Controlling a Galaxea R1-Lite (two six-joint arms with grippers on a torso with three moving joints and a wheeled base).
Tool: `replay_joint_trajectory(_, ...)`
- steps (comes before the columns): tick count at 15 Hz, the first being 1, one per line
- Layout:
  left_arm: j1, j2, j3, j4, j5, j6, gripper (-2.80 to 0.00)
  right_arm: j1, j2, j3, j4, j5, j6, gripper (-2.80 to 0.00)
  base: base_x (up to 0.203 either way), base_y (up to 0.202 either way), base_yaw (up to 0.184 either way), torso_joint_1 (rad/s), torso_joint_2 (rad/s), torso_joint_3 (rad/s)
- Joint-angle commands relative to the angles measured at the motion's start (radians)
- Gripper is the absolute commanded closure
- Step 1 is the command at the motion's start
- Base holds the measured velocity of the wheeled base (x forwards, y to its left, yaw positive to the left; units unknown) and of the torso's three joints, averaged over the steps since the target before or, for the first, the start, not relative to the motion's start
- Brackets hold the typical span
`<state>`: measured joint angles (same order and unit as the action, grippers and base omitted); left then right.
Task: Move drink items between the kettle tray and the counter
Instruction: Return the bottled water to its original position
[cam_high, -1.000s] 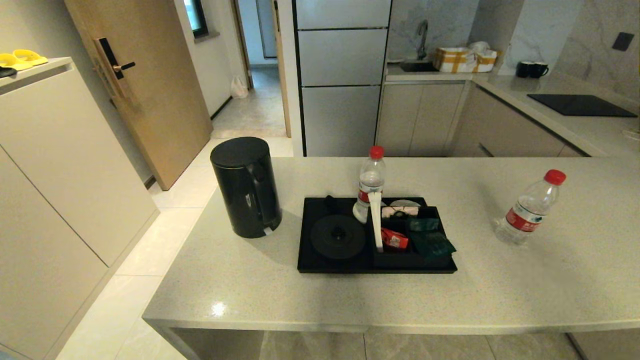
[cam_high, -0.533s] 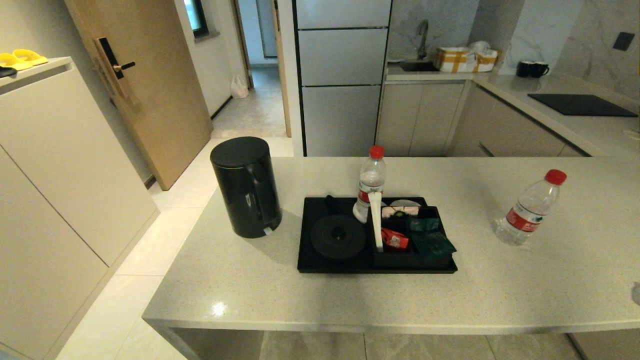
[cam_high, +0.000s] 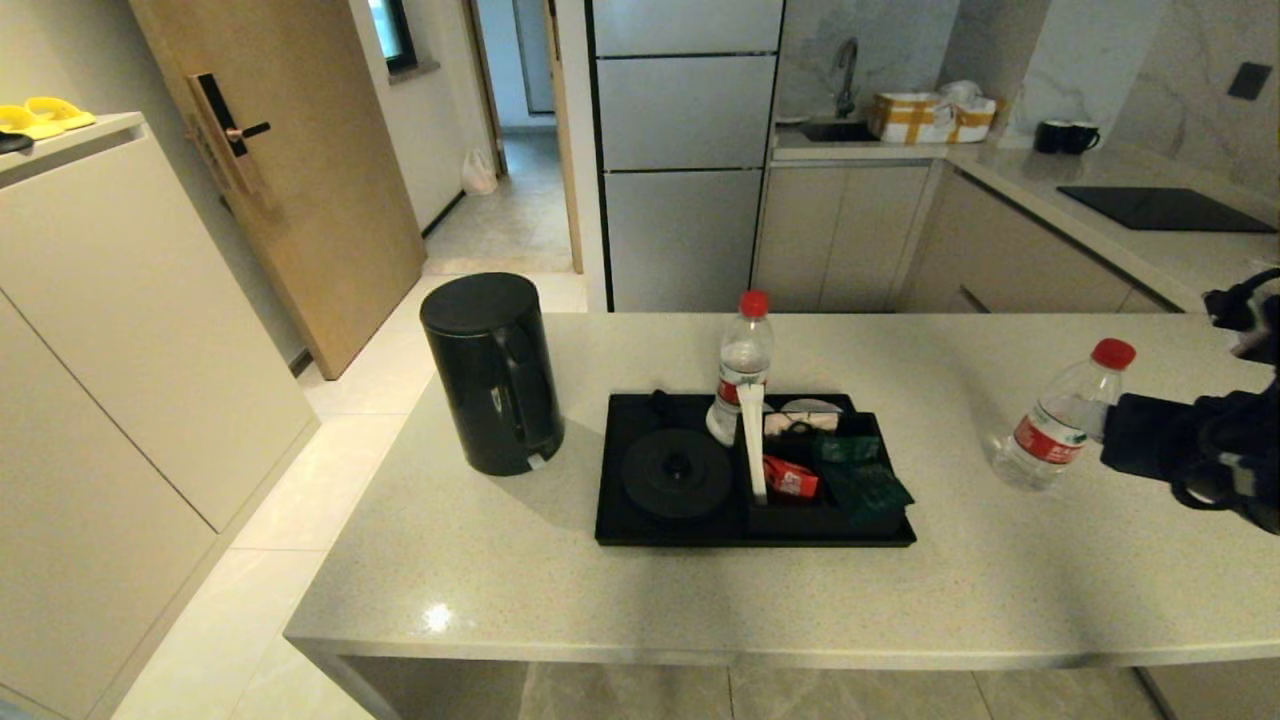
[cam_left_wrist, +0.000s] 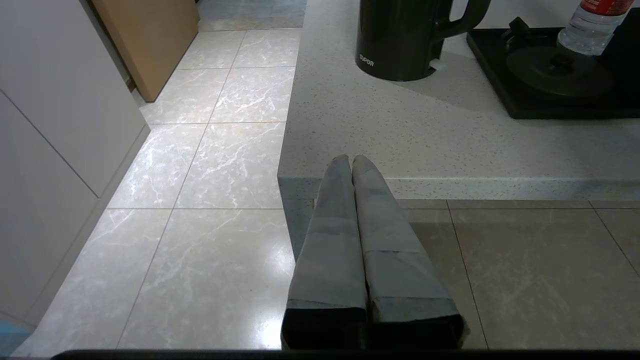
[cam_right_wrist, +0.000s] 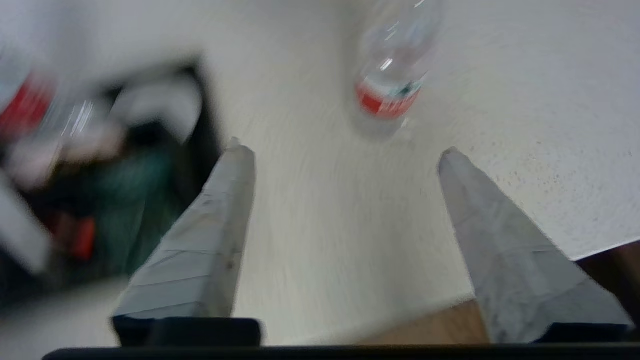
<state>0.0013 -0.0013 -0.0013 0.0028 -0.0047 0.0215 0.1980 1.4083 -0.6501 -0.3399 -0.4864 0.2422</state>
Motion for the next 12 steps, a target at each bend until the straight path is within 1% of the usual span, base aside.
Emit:
replay_joint_trajectory(1, 0.0, 0.001, 0.0, 0.0, 0.0, 0.0, 0.0, 0.041, 0.147, 0.054, -0.136, -0.105, 0.048, -2.8, 0.0, 0.0, 0.0, 0.0, 0.0, 0.0)
replay_joint_trajectory(3, 0.0, 0.001, 0.0, 0.0, 0.0, 0.0, 0.0, 0.041, 0.213, 0.1, -0.245, -0.126, 0.054, -2.8, 0.0, 0.0, 0.0, 0.0, 0.0, 0.0)
replay_joint_trajectory(5, 0.0, 0.001, 0.0, 0.0, 0.0, 0.0, 0.0, 0.019, 0.295, 0.168, -0.404, -0.168, 0.053, -2.8, 0.0, 0.0, 0.0, 0.0, 0.0, 0.0)
replay_joint_trajectory(6, 0.0, 0.001, 0.0, 0.0, 0.0, 0.0, 0.0, 0.014, 0.307, 0.201, -0.46, -0.183, 0.045, -2.8, 0.0, 0.0, 0.0, 0.0, 0.0, 0.0)
replay_joint_trajectory(7, 0.0, 0.001, 0.0, 0.0, 0.0, 0.0, 0.0, -0.002, 0.314, 0.208, -0.474, -0.21, 0.042, -2.8, 0.0, 0.0, 0.0, 0.0, 0.0, 0.0)
replay_joint_trajectory(8, 0.0, 0.001, 0.0, 0.0, 0.0, 0.0, 0.0, -0.034, 0.329, 0.204, -0.477, -0.219, 0.043, -2.8, 0.0, 0.0, 0.0, 0.0, 0.0, 0.0)
replay_joint_trajectory(10, 0.0, 0.001, 0.0, 0.0, 0.0, 0.0, 0.0, -0.078, 0.371, 0.189, -0.487, -0.226, 0.048, -2.8, 0.0, 0.0, 0.0, 0.0, 0.0, 0.0)
replay_joint_trajectory(12, 0.0, 0.001, 0.0, 0.0, 0.0, 0.0, 0.0, -0.12, 0.437, 0.163, -0.539, -0.223, 0.055, -2.8, 0.0, 0.0, 0.0, 0.0, 0.0, 0.0)
